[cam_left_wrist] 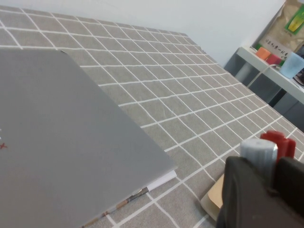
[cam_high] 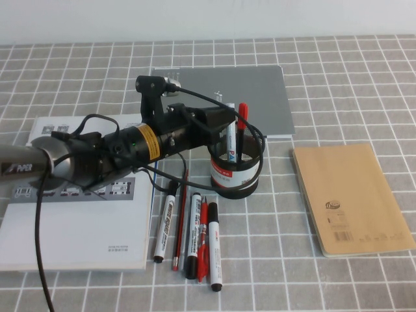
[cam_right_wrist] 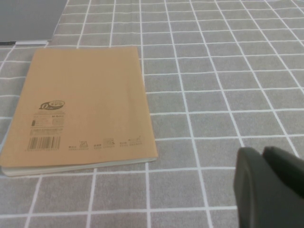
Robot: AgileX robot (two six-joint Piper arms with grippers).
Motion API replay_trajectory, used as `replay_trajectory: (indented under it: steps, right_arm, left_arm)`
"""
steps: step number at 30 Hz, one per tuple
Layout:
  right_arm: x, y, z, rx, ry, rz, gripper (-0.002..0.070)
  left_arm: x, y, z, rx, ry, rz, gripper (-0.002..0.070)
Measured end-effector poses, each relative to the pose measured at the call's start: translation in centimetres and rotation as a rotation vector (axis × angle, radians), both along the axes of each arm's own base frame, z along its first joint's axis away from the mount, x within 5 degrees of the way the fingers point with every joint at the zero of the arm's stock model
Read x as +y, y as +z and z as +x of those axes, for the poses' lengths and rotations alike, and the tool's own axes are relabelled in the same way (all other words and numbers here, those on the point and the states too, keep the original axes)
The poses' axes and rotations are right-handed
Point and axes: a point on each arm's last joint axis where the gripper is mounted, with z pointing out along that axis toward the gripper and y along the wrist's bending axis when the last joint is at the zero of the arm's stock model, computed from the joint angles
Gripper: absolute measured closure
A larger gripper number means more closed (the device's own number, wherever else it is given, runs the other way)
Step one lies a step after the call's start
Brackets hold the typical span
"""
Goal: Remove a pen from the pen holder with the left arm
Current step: 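Take a marker out of the pen holder and lay it on the table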
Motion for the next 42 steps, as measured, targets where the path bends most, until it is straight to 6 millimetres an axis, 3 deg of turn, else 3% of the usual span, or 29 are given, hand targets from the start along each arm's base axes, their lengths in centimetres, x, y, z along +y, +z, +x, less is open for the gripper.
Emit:
replay_trajectory:
  steps: [8, 17, 23, 26, 35, 39, 42]
  right_arm:
    - [0.0, 0.0, 0.0, 0.0, 0.0, 0.0, 0.0689]
    - [0.0, 0.0, 0.0, 0.0, 0.0, 0.0, 0.0689]
    - [0.0, 0.0, 0.0, 0.0, 0.0, 0.0, 0.0689]
    - [0.0, 0.0, 0.0, 0.0, 0.0, 0.0, 0.0689]
    - [0.0, 0.0, 0.0, 0.0, 0.0, 0.0, 0.0689]
    - [0.0, 0.0, 0.0, 0.0, 0.0, 0.0, 0.0689]
    - [0.0, 0.0, 0.0, 0.0, 0.0, 0.0, 0.0689]
  left_arm:
    - [0.0, 0.6, -0.1, -0.018, -0.001, 0.001, 0.0595]
    - [0.4, 3.5, -0.6, -0.116, 0.003, 0.051, 0.0597]
    - [0.9, 7.2, -1.5, -0.203, 0.013, 0.043, 0.0597]
    - [1.5, 10.1, -2.4, -0.263, 0.041, 0.044, 0.0599]
    - [4.7, 19.5, -7.6, -0.319, 0.262, 0.06, 0.0599]
    - [6.0, 21.1, -9.9, -0.326, 0.405, 0.117, 0.0599]
    - [6.2, 20.3, -10.9, -0.258, 0.455, 0.241, 0.0599]
